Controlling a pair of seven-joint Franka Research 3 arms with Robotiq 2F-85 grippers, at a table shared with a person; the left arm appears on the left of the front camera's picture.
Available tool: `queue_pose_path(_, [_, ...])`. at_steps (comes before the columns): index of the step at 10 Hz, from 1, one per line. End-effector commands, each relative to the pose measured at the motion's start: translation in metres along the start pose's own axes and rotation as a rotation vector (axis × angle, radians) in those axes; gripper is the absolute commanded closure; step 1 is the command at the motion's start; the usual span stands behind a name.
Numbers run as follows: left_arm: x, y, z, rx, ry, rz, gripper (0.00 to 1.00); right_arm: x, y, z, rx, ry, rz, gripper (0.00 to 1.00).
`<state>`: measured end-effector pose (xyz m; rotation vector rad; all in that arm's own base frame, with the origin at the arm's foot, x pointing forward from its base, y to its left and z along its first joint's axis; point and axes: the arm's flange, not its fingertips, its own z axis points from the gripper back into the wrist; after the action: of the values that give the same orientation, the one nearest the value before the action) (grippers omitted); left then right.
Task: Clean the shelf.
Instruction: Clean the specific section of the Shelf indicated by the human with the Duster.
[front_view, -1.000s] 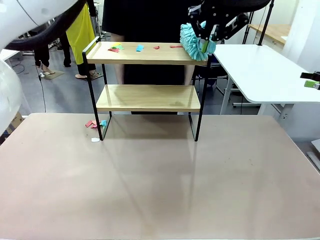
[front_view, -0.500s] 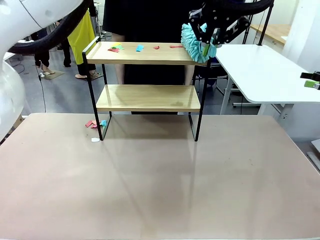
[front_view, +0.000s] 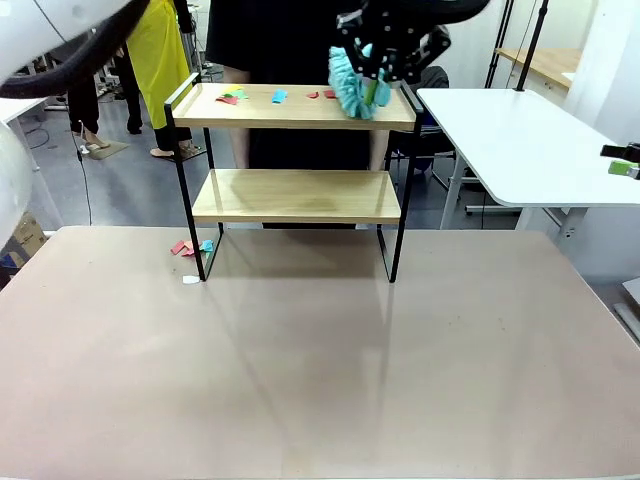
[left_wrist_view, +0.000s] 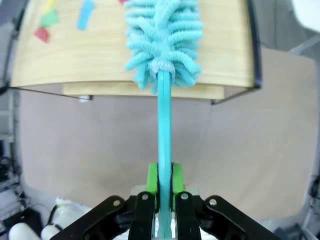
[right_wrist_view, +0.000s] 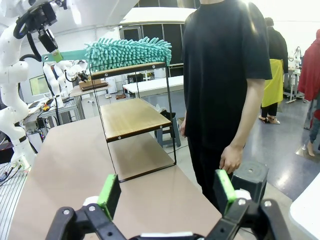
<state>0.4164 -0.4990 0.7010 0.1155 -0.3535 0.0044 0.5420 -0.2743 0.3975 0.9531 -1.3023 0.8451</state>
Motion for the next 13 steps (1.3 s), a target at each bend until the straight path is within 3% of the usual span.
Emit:
queue_pose_path(1, [-0.012,0.035,-0.012,0.035,0.040,0.005,0.87,0.004,0.000,-0.002,0.003,-0.002,0.007,0.00])
queue_pose_path(6, [-0.010,0.123,-0.040,0.212,0.040,0.055,0.87,0.004,0.000,-0.002,0.003,-0.002,0.007,0.00])
queue_pose_path(9, [-0.024,0.181,-0.051,0.357,-0.021,0.050,0.87,0.004,0.000,-0.002,0.003,-0.002,0.007,0.00])
queue_pose_path(13, [-0.059,0.222,-0.007,0.439,-0.183,0.034,0.87,0.004,0.000,-0.002,0.003,-0.002,0.007,0.00])
